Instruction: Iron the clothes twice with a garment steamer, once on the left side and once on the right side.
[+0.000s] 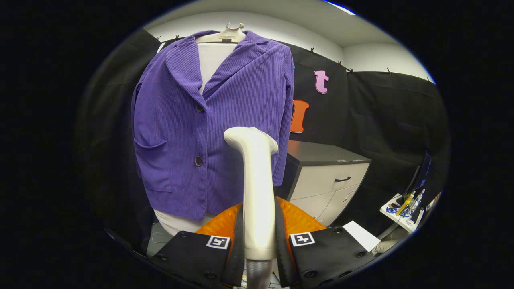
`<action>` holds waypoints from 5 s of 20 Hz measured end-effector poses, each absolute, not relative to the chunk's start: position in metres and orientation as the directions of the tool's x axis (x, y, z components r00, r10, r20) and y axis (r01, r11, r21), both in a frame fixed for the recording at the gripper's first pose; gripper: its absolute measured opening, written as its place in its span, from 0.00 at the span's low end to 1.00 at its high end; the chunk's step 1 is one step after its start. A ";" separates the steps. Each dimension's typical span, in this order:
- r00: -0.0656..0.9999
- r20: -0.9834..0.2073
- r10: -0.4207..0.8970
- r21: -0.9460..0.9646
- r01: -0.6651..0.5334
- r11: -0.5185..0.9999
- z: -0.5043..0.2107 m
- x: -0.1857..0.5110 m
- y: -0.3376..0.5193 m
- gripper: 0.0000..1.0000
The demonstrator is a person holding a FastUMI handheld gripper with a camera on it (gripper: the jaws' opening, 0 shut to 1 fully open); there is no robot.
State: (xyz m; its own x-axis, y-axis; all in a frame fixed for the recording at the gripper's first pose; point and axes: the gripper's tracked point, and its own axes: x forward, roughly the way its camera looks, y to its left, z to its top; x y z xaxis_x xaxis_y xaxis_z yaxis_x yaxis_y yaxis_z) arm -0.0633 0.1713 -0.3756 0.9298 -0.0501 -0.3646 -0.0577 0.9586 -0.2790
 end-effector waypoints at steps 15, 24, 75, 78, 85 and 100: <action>0.903 -0.423 -0.075 -0.259 -0.041 0.965 -0.382 -0.089 0.167 0.41; 0.961 -0.274 -0.025 -0.228 -0.040 0.973 -0.282 -0.077 0.207 0.41; 0.947 -0.289 0.138 -0.368 -0.243 0.897 -0.327 -0.098 0.326 0.41; 0.937 -0.320 0.137 -0.366 -0.256 0.895 -0.344 -0.107 0.324 0.41; 0.904 -0.413 0.111 -0.337 -0.265 0.904 -0.392 -0.118 0.311 0.41; 0.858 -0.504 0.097 -0.365 -0.313 0.877 -0.448 -0.142 0.293 0.41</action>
State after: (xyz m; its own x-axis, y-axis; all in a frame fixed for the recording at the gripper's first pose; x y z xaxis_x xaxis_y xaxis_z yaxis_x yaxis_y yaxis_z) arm -0.1422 0.2931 -0.4484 0.8581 0.0968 -0.5042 -0.3135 0.8766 -0.3651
